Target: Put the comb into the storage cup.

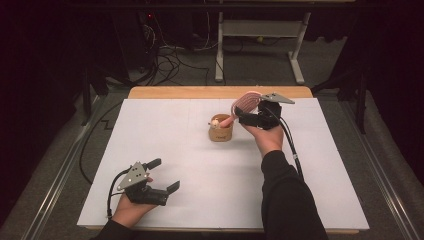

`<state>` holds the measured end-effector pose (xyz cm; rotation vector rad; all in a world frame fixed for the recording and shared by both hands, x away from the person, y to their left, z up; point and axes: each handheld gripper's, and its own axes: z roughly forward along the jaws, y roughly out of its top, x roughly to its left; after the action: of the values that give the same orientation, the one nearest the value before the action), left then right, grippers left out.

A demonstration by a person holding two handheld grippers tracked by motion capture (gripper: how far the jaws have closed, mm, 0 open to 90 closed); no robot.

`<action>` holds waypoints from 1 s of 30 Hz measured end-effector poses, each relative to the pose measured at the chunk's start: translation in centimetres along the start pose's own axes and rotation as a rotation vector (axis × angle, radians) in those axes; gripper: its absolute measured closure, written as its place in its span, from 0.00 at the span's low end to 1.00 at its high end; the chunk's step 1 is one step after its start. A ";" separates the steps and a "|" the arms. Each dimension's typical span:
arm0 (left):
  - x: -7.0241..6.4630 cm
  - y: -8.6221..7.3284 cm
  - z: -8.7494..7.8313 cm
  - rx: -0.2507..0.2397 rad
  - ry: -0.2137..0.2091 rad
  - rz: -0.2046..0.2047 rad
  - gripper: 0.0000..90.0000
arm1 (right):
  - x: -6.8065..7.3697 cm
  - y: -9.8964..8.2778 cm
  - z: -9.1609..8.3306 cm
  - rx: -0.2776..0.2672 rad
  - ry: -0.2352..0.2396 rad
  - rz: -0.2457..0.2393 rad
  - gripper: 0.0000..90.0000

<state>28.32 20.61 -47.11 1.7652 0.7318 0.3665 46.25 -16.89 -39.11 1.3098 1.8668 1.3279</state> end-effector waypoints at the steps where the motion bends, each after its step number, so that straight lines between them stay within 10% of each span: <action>1: 0.0 0.0 0.0 0.001 0.000 0.000 0.00 | 0.0 0.0 0.0 0.001 0.000 -0.002 0.00; 12: 0.3 0.0 -0.1 0.002 0.001 -0.018 0.00 | -0.2 -1.6 -1.7 0.004 0.002 -0.022 0.00; 30: 1.2 0.1 -0.4 -0.002 0.047 -0.046 0.00 | -0.5 -10.2 -8.7 -0.001 0.039 -0.103 0.00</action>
<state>29.05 21.67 -47.01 1.7402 0.8042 0.3777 35.17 -21.67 -44.90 1.1785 1.9318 1.3101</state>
